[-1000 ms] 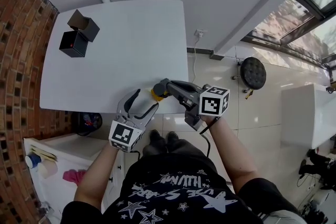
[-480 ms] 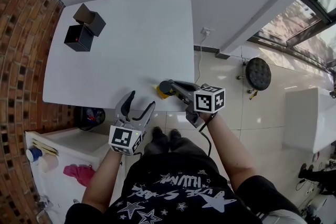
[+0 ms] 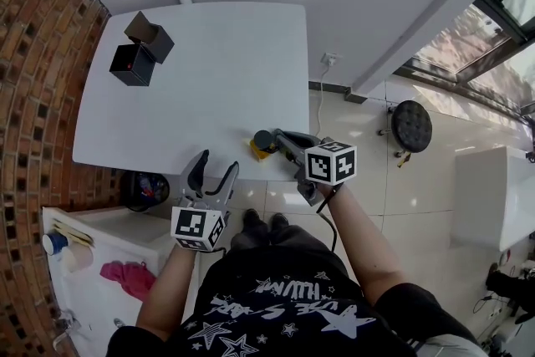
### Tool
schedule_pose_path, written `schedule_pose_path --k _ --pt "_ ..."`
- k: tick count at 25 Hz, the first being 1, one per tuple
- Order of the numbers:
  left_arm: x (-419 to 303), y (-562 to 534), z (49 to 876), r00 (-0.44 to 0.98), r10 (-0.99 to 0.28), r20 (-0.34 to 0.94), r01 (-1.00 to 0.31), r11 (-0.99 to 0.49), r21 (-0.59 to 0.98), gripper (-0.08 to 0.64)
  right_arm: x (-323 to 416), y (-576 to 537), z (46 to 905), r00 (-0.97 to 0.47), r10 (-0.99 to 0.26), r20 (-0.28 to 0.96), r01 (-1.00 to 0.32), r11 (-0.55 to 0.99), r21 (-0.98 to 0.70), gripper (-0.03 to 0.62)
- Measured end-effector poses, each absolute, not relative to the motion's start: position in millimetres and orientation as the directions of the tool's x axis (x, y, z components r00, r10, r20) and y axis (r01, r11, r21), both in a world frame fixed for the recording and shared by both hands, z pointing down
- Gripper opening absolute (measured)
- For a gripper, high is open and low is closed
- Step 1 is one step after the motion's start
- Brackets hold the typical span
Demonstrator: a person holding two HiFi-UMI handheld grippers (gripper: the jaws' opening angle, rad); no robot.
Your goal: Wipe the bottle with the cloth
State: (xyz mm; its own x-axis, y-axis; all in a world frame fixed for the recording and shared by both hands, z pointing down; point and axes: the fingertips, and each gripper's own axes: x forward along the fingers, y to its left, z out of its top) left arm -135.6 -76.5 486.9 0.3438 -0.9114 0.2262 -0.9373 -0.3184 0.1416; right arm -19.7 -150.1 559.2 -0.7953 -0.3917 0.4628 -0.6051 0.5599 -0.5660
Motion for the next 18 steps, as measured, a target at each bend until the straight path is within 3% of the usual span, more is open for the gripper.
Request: schedule_pose_path --k 3,8,14,18 --pt "-146 -79 453 0.277 -0.948 0.154 -0.958 -0.260 0.122 0.165 -5 -157 515 -0.778 -0.495 0.387 -0.628 0.611 -0.481 0.035" --pt "-154 -78 392 0.202 -0.978 0.047 -0.973 -0.194 0.128 0.009 10 -150 433 -0.773 -0.590 0.234 -0.634 0.702 -0.324 0.035" --pt "-148 -72 360 0.168 -0.986 -0.002 -0.984 -0.168 0.066 0.003 18 -120 370 -0.762 -0.641 0.093 -0.643 0.731 -0.228 0.035" --pt "-143 -62 361 0.162 -0.987 0.014 -0.984 -0.160 0.071 0.003 13 -93 363 -0.777 -0.627 0.062 -0.626 0.758 -0.183 0.034"
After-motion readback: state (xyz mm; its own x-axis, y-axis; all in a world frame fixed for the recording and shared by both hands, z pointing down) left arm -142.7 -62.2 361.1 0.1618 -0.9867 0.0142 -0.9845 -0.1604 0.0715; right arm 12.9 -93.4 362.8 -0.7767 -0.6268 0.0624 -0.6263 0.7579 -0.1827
